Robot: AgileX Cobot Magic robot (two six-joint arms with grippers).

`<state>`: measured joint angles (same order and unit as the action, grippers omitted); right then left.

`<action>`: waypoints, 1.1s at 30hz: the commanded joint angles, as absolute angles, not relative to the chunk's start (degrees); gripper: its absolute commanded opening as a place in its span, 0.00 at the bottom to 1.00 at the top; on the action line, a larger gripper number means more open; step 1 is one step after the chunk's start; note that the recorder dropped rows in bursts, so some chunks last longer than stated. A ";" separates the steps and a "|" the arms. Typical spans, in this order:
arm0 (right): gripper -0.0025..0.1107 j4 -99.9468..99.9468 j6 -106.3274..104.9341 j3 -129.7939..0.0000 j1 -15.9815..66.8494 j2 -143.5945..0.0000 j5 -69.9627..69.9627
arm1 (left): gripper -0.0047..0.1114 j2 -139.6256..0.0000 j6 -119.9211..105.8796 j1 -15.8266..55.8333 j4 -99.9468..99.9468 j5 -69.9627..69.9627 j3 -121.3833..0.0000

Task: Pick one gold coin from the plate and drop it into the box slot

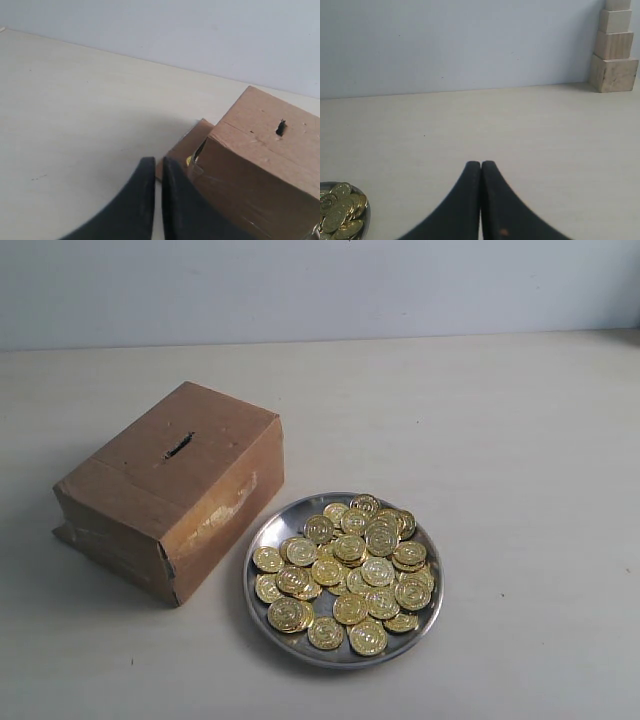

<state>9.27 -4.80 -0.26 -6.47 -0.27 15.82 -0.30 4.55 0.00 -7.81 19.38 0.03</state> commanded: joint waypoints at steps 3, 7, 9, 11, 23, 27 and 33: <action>0.02 9.16 -4.51 0.00 -6.67 0.00 15.74 | 0.04 0.00 4.91 0.13 -8.70 18.97 0.00; 0.02 9.05 -5.03 0.00 -6.67 0.00 15.83 | 0.04 0.00 3.18 0.00 -8.13 19.13 0.00; 0.02 8.94 -5.02 0.00 -6.67 0.00 15.95 | 0.04 0.00 3.18 0.00 -8.13 19.13 0.00; 0.02 8.83 -5.02 0.00 -6.67 0.00 16.19 | 0.04 0.00 3.18 0.00 -8.13 19.13 0.00; 0.02 7.68 -7.72 0.00 -6.67 0.00 19.55 | 0.04 0.00 3.18 0.00 -8.13 19.13 0.00; 0.02 7.72 -7.48 0.00 -6.67 0.00 19.45 | 0.04 0.00 3.20 0.00 -8.13 19.13 0.00; 0.02 7.72 -7.48 0.00 -6.67 0.00 19.45 | 0.04 0.00 3.20 0.00 -8.13 19.13 0.00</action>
